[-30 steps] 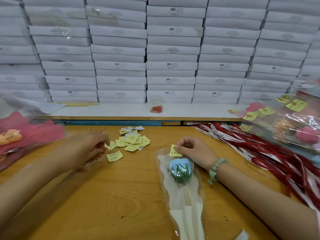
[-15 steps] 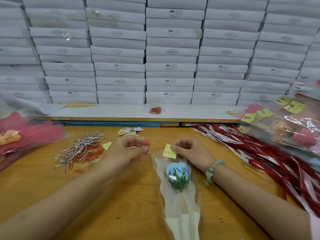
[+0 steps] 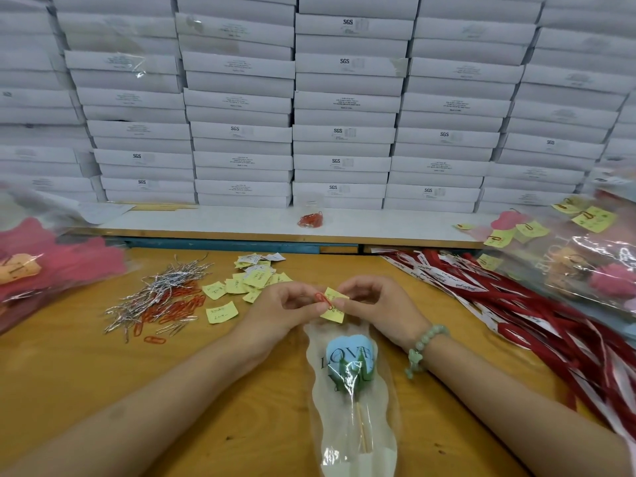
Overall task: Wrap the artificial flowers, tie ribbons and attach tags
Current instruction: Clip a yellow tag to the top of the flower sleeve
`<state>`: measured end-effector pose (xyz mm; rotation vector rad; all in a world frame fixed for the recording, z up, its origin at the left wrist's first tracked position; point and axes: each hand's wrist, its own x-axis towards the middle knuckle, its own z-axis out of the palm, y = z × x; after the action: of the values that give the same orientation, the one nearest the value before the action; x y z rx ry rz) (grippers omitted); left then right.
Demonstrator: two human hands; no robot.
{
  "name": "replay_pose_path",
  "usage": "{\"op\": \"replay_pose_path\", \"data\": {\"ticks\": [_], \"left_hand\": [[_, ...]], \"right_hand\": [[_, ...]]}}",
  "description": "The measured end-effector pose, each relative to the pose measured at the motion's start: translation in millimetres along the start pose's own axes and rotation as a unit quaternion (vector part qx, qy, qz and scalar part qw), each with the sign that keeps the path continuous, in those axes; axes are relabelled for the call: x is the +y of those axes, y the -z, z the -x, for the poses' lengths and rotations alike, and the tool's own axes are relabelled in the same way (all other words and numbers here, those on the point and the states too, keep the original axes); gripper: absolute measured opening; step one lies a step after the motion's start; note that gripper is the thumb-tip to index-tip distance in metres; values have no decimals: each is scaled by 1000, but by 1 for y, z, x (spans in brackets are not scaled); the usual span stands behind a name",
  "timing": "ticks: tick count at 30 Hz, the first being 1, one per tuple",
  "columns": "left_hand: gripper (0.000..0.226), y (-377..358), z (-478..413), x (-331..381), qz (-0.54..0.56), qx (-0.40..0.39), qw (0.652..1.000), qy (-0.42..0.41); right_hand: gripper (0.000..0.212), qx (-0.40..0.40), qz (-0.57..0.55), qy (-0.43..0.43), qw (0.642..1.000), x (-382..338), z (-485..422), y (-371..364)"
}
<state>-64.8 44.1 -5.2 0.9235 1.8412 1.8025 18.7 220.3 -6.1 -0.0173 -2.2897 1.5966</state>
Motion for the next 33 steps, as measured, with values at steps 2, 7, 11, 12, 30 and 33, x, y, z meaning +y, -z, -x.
{"op": "replay_pose_path", "data": {"ticks": [2,7,11,12,30,33], "left_hand": [[8,0,1,-1,2,-9,1000,-12],[7,0,1,-3,12,-5,1000,-19],[6,0,1,-3,17,6,1000,-17],[8,0,1,-3,16,4,1000,-17],[10,-2,2,-3,-62,-1,998,-26],[12,-3,2,-2,-59,3,998,-27]], "right_hand": [[10,-6,-4,8,1000,-1,1,0],[17,-23,18,27,999,-3,2,-2],[12,-25,20,27,999,-4,2,-1],[12,-27,18,30,999,-5,3,-1],[10,33,155,94,983,-17,6,-10],[10,34,157,101,982,-17,7,-11]]}}
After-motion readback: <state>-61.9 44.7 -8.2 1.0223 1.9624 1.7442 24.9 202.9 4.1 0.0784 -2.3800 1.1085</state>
